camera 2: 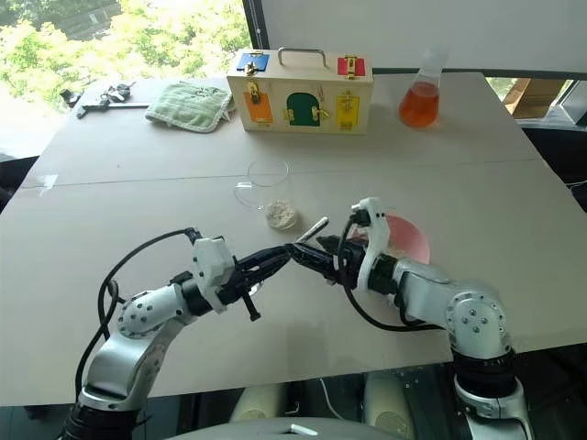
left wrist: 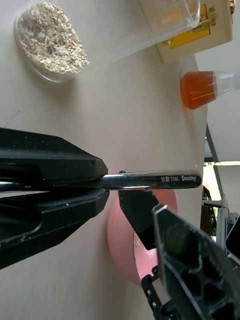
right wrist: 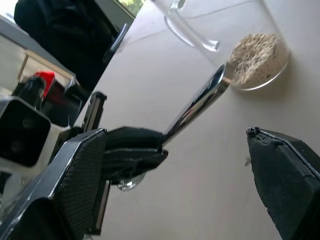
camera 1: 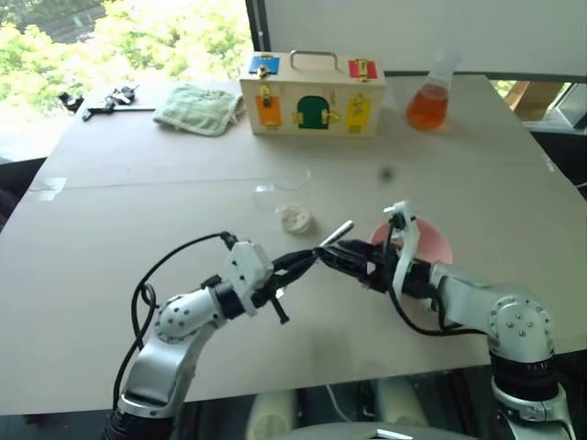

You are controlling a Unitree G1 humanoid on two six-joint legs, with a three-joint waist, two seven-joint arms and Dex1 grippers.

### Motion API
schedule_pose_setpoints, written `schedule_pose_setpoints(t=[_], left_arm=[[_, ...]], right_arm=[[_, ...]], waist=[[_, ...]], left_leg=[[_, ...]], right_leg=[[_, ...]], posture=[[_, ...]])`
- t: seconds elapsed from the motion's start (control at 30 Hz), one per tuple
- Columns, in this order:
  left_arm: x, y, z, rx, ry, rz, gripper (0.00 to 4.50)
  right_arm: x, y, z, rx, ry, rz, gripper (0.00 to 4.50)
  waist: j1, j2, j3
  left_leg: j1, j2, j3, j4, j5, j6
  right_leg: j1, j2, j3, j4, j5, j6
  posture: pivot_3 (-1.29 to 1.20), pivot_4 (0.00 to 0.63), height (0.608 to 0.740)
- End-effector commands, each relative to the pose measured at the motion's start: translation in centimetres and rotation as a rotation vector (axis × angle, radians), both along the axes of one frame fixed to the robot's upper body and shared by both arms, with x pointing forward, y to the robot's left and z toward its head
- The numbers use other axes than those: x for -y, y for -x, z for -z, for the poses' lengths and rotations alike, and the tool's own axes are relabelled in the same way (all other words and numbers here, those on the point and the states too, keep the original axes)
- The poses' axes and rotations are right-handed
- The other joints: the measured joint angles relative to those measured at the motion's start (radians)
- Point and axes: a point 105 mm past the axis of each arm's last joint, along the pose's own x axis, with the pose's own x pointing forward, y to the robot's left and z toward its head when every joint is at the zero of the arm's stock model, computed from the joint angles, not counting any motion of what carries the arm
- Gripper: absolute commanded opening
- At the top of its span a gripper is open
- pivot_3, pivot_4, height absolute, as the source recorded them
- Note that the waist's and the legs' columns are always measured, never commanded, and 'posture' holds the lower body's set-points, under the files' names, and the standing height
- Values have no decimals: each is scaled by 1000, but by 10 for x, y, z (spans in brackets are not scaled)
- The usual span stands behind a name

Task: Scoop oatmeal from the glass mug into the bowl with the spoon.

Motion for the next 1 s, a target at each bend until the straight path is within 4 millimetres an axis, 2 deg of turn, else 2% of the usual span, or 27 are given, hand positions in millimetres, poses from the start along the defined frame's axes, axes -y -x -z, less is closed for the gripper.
schedule_pose_setpoints(t=[0.03, 0.2, 0.43, 0.8, 1.0], left_arm=[[5, -1, -3, 98, -33, -2, 41], [13, -3, -1, 111, 4, -17, 41], [7, -15, -8, 144, 55, -112, 41], [10, -10, -7, 128, 57, -92, 41], [12, -8, -8, 136, 57, -66, 0]], right_arm=[[3, -5, -22, 35, -60, 45, 4500], [4, -10, -26, 30, -64, 90, 4500], [3, -8, -25, 22, -49, 69, 4500], [0, -16, -27, 41, -34, 82, 4500], [-2, -15, -22, 35, -11, 70, 1573]], waist=[[0, 0, 0], [0, 0, 0], [-1, 0, 0], [-2, 0, 0], [-2, 0, 0]], left_leg=[[0, 0, 0, 0, 0, 0], [0, 2, 0, 0, 0, 0], [0, 3, 0, 0, 0, 0], [0, 3, 0, 0, 0, 0], [0, 3, 0, 0, 0, 0]], right_leg=[[0, 0, 0, 0, 0, 0], [0, 0, 0, 0, 0, 0], [0, 0, 0, 1, 0, 0], [0, 0, 0, 1, 0, 0], [0, 0, 0, 1, 0, 0]], posture=[[0, 150, 740], [0, 150, 740], [0, 150, 740], [0, 150, 740], [0, 150, 740]])
